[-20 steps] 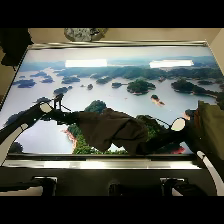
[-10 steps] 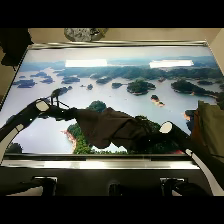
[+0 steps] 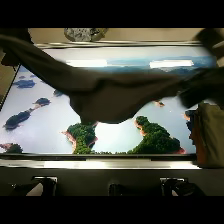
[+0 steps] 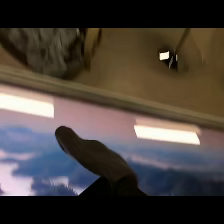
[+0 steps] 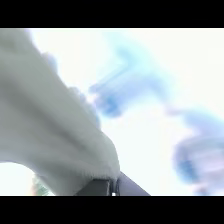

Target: Fold the shirts.

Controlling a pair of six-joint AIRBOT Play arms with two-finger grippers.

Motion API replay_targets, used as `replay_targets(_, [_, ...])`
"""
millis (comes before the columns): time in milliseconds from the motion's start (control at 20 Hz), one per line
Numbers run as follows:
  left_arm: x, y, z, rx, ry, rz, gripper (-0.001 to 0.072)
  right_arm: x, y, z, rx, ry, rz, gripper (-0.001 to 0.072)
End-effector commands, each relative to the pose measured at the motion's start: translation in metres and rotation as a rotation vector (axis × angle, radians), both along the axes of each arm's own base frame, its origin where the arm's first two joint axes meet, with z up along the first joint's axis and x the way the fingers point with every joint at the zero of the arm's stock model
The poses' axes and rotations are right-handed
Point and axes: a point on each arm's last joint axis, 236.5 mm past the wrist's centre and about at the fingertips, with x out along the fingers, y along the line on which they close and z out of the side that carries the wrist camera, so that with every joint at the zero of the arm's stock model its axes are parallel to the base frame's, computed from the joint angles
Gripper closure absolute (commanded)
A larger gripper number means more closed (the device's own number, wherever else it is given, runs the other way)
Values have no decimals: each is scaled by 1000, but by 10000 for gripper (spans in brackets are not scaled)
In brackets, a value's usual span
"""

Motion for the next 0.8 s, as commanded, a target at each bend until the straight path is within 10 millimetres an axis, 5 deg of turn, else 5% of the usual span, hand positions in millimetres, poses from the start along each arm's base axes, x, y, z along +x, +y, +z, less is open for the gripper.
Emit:
replay_targets(0, [-94,22,127,12,-301,123,682,-85,-72,134,17,-356,-199,662])
replay_targets(200, [-139,20,150,-35,-375,160,681,-102,-82,109,-12,-249,-223,662])
replay_targets(400, [-150,24,144,11,-349,197,681,-90,-83,135,6,-360,-239,662])
replay_targets(450, [-141,31,123,33,-265,218,681,-81,-82,126,2,-319,-250,662])
replay_targets(550, [-114,39,61,35,-53,209,681,-53,-83,71,-60,-88,-289,661])
replay_targets(650, [-83,41,-21,8,154,173,681,-13,-73,-9,-191,217,-271,662])
replay_targets(750, [-56,38,-127,19,369,118,681,47,-43,-91,-255,387,-183,662])
